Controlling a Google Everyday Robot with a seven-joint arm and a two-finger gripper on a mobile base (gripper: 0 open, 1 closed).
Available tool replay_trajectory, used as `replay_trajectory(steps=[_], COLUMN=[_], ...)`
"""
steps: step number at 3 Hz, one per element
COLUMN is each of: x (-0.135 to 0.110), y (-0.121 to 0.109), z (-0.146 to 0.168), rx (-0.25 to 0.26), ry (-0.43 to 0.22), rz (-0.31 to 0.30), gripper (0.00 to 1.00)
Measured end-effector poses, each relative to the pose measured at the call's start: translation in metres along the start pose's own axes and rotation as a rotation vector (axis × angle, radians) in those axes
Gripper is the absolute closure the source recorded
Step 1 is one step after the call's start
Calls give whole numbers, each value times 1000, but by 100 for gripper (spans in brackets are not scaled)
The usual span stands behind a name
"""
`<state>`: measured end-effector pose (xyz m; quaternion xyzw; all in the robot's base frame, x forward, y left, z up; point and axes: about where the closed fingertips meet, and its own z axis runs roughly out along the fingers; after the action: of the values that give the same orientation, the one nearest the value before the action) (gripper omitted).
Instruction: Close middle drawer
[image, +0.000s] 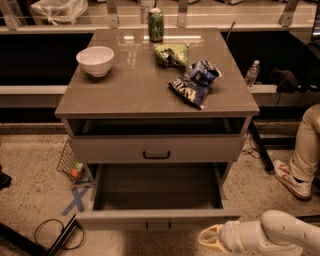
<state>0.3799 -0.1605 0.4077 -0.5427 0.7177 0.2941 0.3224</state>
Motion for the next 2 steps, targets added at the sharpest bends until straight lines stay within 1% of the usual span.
replay_trajectory(steps=[1,2], x=[0,-27], y=[0,-70], z=[0,12], rx=[0,30], ry=[0,-14], rz=[0,-8], gripper=[100,100])
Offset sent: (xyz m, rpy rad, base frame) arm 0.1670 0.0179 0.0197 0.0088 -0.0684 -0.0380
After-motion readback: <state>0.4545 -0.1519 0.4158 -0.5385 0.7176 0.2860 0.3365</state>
